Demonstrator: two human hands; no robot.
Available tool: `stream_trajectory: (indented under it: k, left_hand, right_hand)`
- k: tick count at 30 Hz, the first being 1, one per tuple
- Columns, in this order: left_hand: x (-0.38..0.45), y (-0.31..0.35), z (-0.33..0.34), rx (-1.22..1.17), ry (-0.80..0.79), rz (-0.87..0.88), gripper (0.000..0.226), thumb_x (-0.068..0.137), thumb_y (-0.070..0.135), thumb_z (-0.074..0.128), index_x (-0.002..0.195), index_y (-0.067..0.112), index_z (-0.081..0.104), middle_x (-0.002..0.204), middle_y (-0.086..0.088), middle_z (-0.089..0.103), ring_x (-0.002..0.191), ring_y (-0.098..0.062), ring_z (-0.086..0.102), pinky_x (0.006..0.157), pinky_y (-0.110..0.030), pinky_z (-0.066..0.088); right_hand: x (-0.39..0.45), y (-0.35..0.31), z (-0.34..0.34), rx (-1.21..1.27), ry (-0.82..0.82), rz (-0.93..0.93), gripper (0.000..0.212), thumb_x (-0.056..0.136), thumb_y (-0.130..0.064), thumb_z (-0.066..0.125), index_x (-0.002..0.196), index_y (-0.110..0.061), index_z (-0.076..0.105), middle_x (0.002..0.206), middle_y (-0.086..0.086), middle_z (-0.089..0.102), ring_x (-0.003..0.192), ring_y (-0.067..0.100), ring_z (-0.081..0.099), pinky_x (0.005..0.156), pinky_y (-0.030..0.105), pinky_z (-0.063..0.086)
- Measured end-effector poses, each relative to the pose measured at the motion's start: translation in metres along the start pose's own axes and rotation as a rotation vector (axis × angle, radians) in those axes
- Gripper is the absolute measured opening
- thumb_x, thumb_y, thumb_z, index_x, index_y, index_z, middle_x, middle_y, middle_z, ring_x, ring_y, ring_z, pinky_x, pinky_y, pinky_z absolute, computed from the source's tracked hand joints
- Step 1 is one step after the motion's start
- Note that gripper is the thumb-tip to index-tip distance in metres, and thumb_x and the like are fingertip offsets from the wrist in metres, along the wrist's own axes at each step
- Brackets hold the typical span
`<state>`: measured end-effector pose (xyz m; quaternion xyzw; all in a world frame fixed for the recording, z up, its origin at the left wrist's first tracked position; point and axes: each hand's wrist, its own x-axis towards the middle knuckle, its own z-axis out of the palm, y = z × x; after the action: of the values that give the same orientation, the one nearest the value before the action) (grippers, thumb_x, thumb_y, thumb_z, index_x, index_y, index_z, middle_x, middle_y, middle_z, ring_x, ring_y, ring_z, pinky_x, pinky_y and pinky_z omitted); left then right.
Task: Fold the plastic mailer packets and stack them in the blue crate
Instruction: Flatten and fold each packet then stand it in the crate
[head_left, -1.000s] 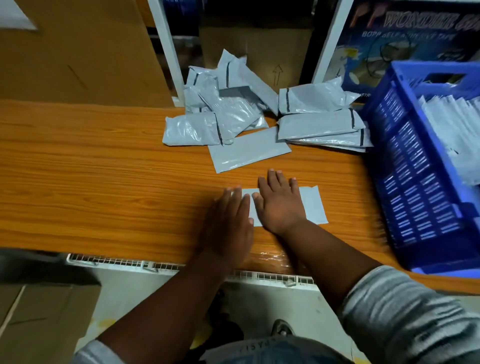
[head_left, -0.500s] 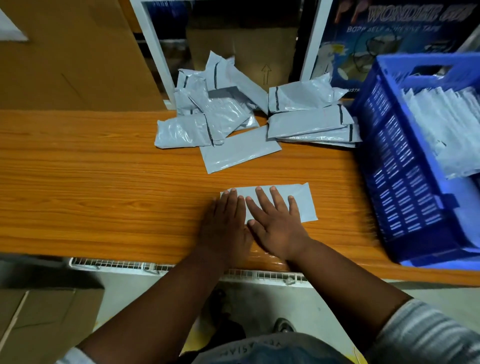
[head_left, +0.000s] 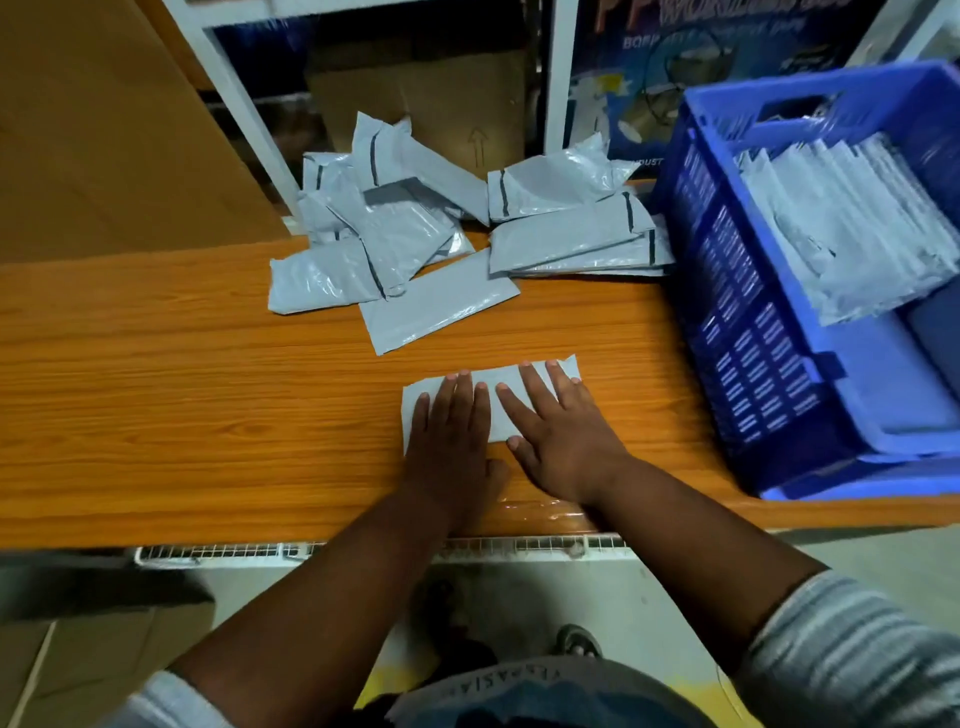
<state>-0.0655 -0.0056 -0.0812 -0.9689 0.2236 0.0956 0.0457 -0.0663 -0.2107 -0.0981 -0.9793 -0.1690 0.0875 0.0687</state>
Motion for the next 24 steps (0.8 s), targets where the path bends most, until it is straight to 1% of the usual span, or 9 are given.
stream_trajectory:
  k: [3, 5, 7, 10, 13, 17, 20, 22, 24]
  left_hand:
    - [0.012, 0.008, -0.013, 0.016, -0.001, 0.001, 0.098, 0.09, 0.067, 0.013, 0.169, 0.009, 0.013, 0.176, -0.02, 0.002, 0.164, -0.042, 0.002, 0.129, -0.066, 0.008]
    - [0.02, 0.017, -0.014, -0.038, 0.073, 0.068, 0.093, 0.091, 0.064, 0.024, 0.166, 0.008, 0.027, 0.176, -0.021, 0.015, 0.163, -0.042, 0.013, 0.127, -0.068, 0.015]
    - [0.026, 0.025, -0.01, -0.031, 0.061, 0.099, 0.095, 0.089, 0.063, 0.026, 0.17, 0.013, 0.021, 0.177, -0.017, 0.013, 0.163, -0.041, 0.012, 0.126, -0.069, 0.015]
    - [0.028, 0.029, -0.01, -0.007, 0.03, 0.089, 0.096, 0.086, 0.065, 0.021, 0.171, 0.023, 0.009, 0.179, -0.013, 0.006, 0.164, -0.039, 0.006, 0.127, -0.069, 0.012]
    - [0.031, 0.026, -0.011, -0.024, -0.014, 0.102, 0.096, 0.085, 0.064, 0.021, 0.172, 0.023, 0.006, 0.179, -0.012, 0.003, 0.165, -0.037, 0.003, 0.129, -0.066, 0.009]
    - [0.037, 0.009, -0.015, -0.224, 0.107, 0.113, 0.086, 0.094, 0.048, 0.049, 0.167, 0.007, 0.028, 0.174, -0.019, 0.025, 0.161, -0.038, 0.024, 0.131, -0.055, 0.022]
    - [0.038, -0.003, -0.013, -0.27, 0.256, 0.156, 0.071, 0.09, 0.024, 0.067, 0.154, 0.0, 0.048, 0.158, -0.023, 0.05, 0.149, -0.041, 0.045, 0.125, -0.052, 0.037]
    - [0.033, -0.016, -0.005, -0.248, 0.293, 0.196, 0.066, 0.096, 0.031, 0.058, 0.153, 0.0, 0.049, 0.156, -0.023, 0.051, 0.146, -0.042, 0.048, 0.124, -0.057, 0.037]
    - [0.026, -0.038, 0.008, -0.144, 0.253, 0.199, 0.073, 0.104, 0.047, 0.048, 0.161, 0.003, 0.038, 0.167, -0.019, 0.038, 0.155, -0.039, 0.035, 0.126, -0.061, 0.029]
  right_hand:
    - [0.005, 0.005, -0.006, 0.059, -0.072, -0.017, 0.084, 0.093, -0.066, 0.014, 0.17, -0.036, -0.001, 0.179, 0.005, -0.011, 0.163, 0.04, -0.015, 0.129, 0.059, 0.002]
    - [0.006, 0.013, -0.016, 0.176, -0.067, -0.02, 0.086, 0.095, -0.06, 0.032, 0.171, -0.031, 0.003, 0.179, 0.007, -0.003, 0.164, 0.038, -0.007, 0.131, 0.059, 0.01]
    - [-0.002, 0.026, -0.018, 0.182, 0.015, -0.011, 0.085, 0.1, -0.054, 0.045, 0.171, -0.022, 0.01, 0.178, 0.014, 0.005, 0.164, 0.037, 0.004, 0.131, 0.056, 0.017]
    - [-0.02, 0.04, -0.008, 0.019, 0.043, 0.033, 0.081, 0.107, -0.063, 0.029, 0.171, -0.019, 0.005, 0.179, 0.014, -0.003, 0.165, 0.033, -0.002, 0.131, 0.059, 0.01]
    - [-0.022, 0.036, -0.006, 0.039, -0.025, 0.085, 0.078, 0.108, -0.067, 0.015, 0.172, -0.024, -0.001, 0.179, 0.007, -0.008, 0.165, 0.025, -0.009, 0.131, 0.06, -0.001]
    - [-0.012, 0.017, -0.025, 0.056, 0.107, 0.204, 0.071, 0.108, -0.054, 0.028, 0.168, -0.018, 0.023, 0.177, 0.011, 0.015, 0.165, 0.031, 0.005, 0.129, 0.066, 0.002]
    - [0.003, -0.007, -0.021, 0.06, 0.188, 0.007, 0.074, 0.102, -0.041, 0.046, 0.167, -0.011, 0.026, 0.175, 0.015, 0.02, 0.164, 0.035, 0.012, 0.129, 0.064, 0.013]
    - [0.014, -0.012, -0.014, 0.136, 0.117, -0.103, 0.074, 0.104, -0.041, 0.045, 0.17, -0.016, 0.019, 0.177, 0.011, 0.019, 0.164, 0.033, 0.014, 0.128, 0.064, 0.017]
    - [0.018, -0.001, -0.005, 0.058, 0.087, -0.097, 0.072, 0.108, -0.056, 0.034, 0.171, -0.026, 0.015, 0.178, 0.007, 0.015, 0.164, 0.033, 0.01, 0.13, 0.063, 0.014]
